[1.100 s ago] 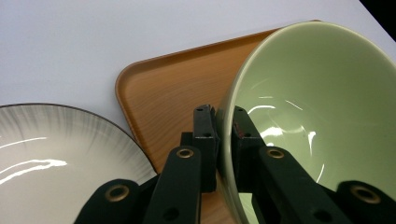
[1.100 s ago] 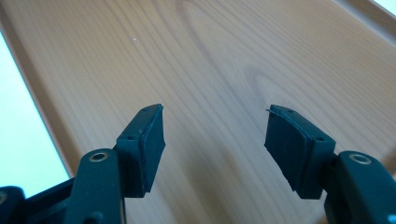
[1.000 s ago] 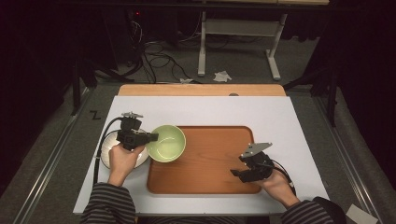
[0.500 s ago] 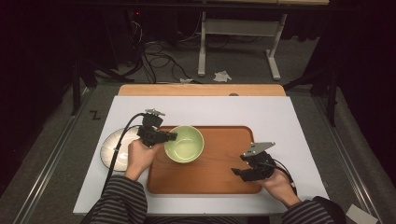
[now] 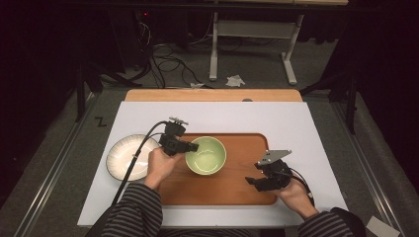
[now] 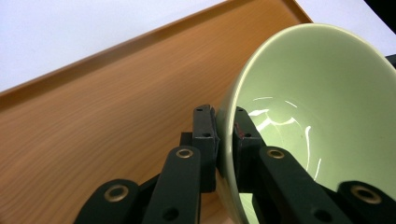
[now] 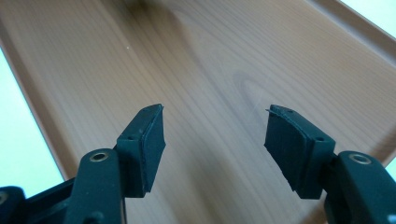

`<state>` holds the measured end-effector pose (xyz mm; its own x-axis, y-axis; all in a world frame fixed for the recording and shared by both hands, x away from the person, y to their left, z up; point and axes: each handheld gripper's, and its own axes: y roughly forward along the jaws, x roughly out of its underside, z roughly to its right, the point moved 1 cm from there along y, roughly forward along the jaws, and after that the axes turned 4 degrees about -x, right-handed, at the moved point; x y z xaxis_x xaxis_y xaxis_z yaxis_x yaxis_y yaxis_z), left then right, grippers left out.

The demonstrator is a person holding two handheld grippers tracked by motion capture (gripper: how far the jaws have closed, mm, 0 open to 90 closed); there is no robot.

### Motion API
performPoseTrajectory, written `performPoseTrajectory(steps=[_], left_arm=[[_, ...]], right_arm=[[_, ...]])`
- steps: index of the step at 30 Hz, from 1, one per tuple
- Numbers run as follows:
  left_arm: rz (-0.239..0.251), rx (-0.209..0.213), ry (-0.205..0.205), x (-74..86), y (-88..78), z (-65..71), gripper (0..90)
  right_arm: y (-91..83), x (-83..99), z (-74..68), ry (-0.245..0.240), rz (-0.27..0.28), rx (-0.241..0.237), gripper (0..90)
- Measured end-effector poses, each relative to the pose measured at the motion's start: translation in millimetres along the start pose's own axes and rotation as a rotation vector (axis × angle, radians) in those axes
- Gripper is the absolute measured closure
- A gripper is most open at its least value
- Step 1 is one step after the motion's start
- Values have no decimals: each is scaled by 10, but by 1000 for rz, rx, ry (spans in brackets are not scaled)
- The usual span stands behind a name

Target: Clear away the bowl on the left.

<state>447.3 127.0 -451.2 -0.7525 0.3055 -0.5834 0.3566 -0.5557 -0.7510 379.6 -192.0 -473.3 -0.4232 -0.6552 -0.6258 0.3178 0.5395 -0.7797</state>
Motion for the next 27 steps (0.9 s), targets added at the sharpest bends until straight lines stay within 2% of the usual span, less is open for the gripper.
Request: performPoseTrajectory(steps=[6,10,12,16,17,27], left_arm=[[-31,-4,-5,-52,187,16,837],[-31,17,-10,-85,295,44,837],[-32,18,-10,-85,342,55,836],[-47,5,-4,-81,408,69,833],[-52,2,-1,-83,423,69,832],[-55,-10,2,-84,498,108,831]], right_arm=[[-15,2,-8,-5,-4,-2,392],[-14,-2,0,4,-2,-5,392],[-4,-1,-3,-10,-5,-2,392],[1,-1,-16,-15,-6,-1,392],[-4,-2,-23,0,-7,1,392],[5,-3,-32,-23,-7,-17,390]])
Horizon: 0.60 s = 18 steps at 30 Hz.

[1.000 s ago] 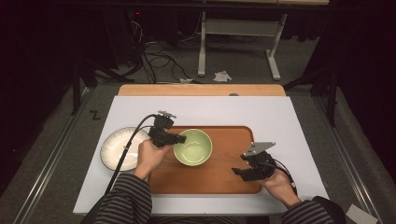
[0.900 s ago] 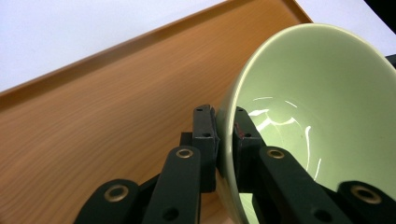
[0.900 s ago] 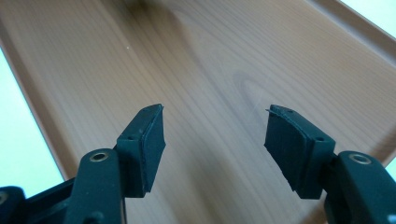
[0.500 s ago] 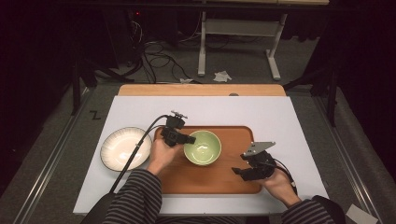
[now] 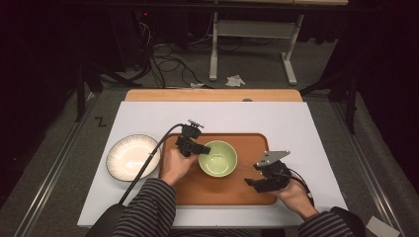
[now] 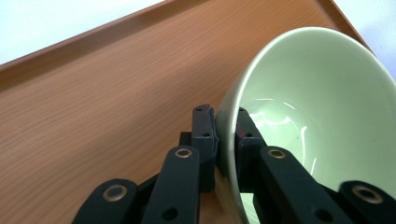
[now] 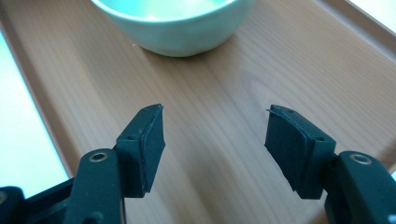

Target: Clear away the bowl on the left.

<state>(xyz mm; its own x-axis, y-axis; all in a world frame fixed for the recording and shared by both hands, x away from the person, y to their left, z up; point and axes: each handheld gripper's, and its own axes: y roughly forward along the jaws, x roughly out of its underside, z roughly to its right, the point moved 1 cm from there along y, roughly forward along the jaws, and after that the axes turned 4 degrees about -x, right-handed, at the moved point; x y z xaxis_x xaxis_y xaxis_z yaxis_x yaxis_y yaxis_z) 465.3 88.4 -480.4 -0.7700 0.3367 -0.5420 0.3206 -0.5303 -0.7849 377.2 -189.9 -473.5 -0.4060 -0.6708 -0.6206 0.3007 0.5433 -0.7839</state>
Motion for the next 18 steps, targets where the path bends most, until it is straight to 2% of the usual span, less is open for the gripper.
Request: performPoseTrajectory(steps=[4,15,18], left_arm=[[-23,-19,7,17,41,-5,837],[-10,-19,26,26,48,-3,828],[3,-28,30,23,33,-6,756]], right_arm=[[19,1,2,8,-16,-2,388],[52,5,-6,11,-30,-13,386],[53,6,-7,12,-31,-13,386]])
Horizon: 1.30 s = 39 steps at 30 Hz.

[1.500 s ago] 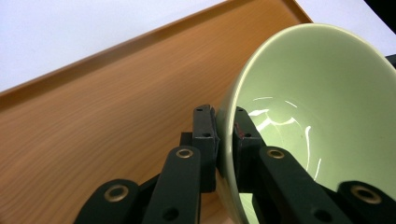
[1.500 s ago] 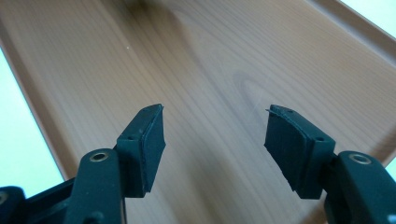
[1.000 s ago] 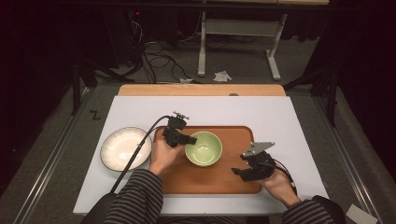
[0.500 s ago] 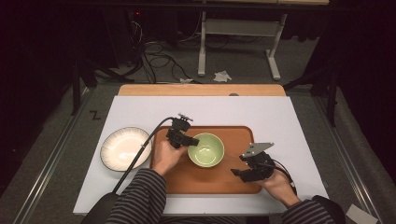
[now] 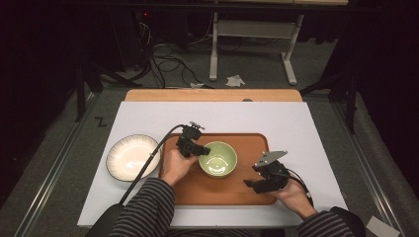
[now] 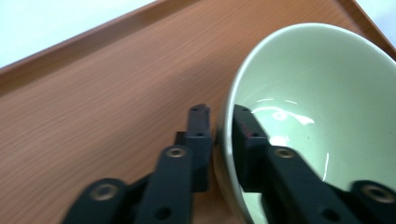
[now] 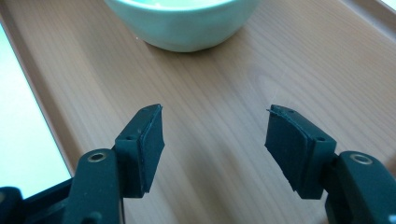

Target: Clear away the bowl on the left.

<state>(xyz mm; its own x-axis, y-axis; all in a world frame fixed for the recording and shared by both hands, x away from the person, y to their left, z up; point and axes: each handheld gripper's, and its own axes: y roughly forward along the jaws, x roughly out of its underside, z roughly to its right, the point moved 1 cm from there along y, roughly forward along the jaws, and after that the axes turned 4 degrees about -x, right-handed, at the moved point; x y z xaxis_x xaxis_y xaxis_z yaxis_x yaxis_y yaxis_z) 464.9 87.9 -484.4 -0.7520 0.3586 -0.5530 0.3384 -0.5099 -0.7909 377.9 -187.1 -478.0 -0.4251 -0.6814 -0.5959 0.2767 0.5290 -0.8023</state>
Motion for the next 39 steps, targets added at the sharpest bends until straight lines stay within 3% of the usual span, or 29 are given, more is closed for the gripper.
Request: performPoseTrajectory(steps=[6,11,18,29,31,39], left_arm=[[52,-19,-1,-36,-153,-14,582],[63,-45,16,-37,-290,-16,499],[114,-59,32,-35,-515,-36,472],[146,-99,60,6,-714,-35,465],[143,-105,60,21,-743,-41,466],[158,-124,55,63,-862,-88,468]], right_arm=[[5,2,0,-2,-2,-1,385],[2,-3,-10,-19,2,1,385],[42,2,21,-6,-13,-7,383],[37,3,20,10,-14,-4,384],[43,1,20,-5,-13,-3,383],[61,-6,52,33,-12,-23,383]])
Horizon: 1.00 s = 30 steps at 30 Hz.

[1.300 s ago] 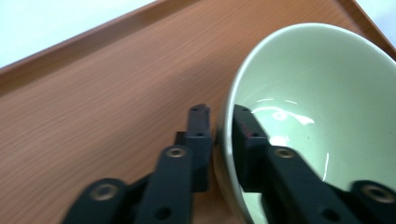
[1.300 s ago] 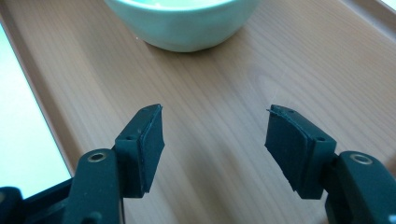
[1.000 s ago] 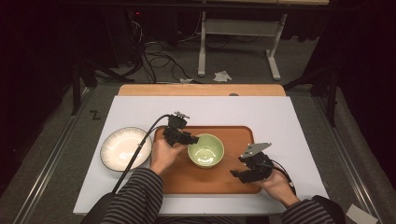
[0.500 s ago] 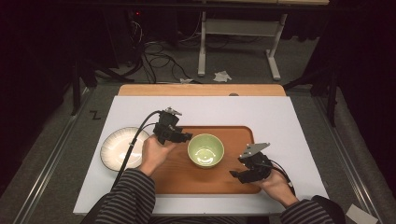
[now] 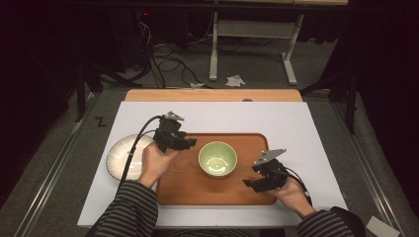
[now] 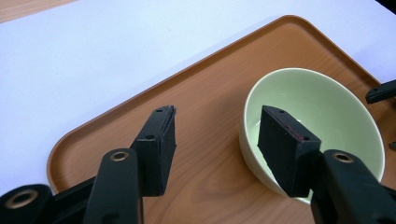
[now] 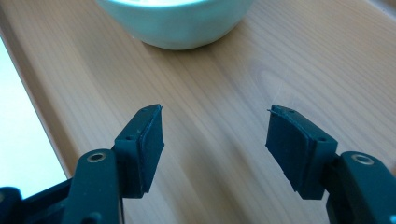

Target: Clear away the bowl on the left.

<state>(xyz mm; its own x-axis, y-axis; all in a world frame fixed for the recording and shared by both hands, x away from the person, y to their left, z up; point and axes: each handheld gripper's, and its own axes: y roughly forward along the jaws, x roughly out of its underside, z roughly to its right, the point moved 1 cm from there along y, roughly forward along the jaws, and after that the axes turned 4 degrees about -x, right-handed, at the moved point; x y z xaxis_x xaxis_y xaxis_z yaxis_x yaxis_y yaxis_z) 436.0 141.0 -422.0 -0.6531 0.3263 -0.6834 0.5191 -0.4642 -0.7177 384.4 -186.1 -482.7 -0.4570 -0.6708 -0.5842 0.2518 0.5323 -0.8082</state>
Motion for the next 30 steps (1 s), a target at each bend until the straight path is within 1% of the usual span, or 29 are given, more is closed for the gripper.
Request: performPoseTrajectory(steps=[3,4,7,9,12,15,16,19,21,24,28,30], left_arm=[[-1,-9,6,23,-36,1,467],[3,-9,6,26,-54,2,468],[20,-9,4,29,-115,5,468],[22,-14,11,41,-145,12,468],[25,-22,10,74,-178,5,467],[30,-27,-8,94,-219,-40,468],[38,-28,-14,97,-244,-59,468],[55,-40,-23,125,-295,-78,468],[58,-44,-29,162,-311,-95,468],[62,-42,-44,201,-328,-119,468],[70,-50,-49,249,-374,-153,467],[71,-52,-51,285,-379,-159,468]], right_arm=[[0,0,-12,2,-4,6,385],[-2,1,-12,-3,-2,6,386],[-18,3,-4,1,0,8,388],[-17,1,5,-3,3,8,389],[-22,1,-2,-6,7,7,389],[-35,3,0,-4,3,12,389],[-35,4,5,-6,11,9,389],[-37,5,-1,0,10,9,389],[-40,5,-8,-6,12,7,390],[-37,6,0,3,6,6,388],[-37,7,12,12,9,8,387],[-31,5,17,7,9,6,387]])
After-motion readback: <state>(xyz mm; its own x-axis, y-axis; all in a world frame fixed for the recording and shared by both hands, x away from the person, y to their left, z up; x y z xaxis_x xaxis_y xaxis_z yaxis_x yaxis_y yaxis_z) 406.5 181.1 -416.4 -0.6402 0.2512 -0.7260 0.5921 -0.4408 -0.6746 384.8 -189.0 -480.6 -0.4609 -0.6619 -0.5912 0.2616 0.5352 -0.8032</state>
